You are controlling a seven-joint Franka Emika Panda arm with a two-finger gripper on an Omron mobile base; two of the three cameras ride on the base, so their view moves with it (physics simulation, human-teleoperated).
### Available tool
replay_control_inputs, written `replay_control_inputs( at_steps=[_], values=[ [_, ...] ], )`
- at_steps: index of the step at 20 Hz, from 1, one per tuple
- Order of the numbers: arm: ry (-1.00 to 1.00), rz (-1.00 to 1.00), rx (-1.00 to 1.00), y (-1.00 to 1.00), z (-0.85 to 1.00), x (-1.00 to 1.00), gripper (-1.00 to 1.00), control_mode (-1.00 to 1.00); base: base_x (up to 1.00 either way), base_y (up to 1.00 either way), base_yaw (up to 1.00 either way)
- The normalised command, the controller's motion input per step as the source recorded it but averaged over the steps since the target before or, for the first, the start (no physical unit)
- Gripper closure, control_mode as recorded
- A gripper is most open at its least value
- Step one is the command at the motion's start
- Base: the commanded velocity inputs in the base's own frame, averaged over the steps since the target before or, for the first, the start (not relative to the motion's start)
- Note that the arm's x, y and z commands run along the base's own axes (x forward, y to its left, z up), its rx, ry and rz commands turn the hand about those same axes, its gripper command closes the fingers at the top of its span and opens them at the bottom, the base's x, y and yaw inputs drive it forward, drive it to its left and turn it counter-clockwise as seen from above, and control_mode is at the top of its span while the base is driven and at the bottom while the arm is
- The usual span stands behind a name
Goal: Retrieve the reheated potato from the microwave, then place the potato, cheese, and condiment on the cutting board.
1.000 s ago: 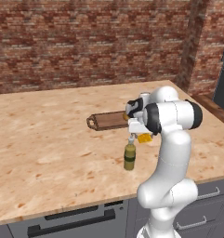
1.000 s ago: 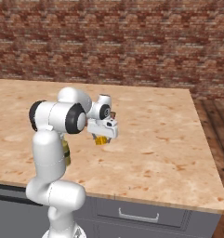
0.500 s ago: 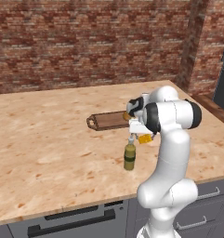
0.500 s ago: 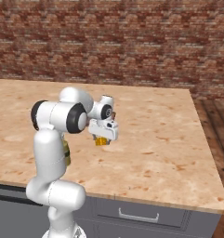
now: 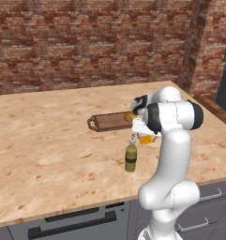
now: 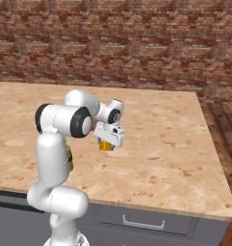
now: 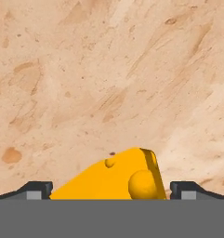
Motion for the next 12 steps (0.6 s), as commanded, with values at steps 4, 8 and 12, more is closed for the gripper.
replay_control_inputs(
  at_steps=[4,8,12],
  values=[
    [0.0,-0.11,0.05,0.0,0.0,0.0,-1.0,-1.0,0.0,0.0,0.0],
    [0.0,-0.09,0.02,0.0,0.0,0.0,1.0,-1.0,0.0,0.0,0.0],
    [0.0,-0.07,0.0,-0.01,0.0,0.0,1.0,-1.0,0.0,0.0,0.0]
  ],
)
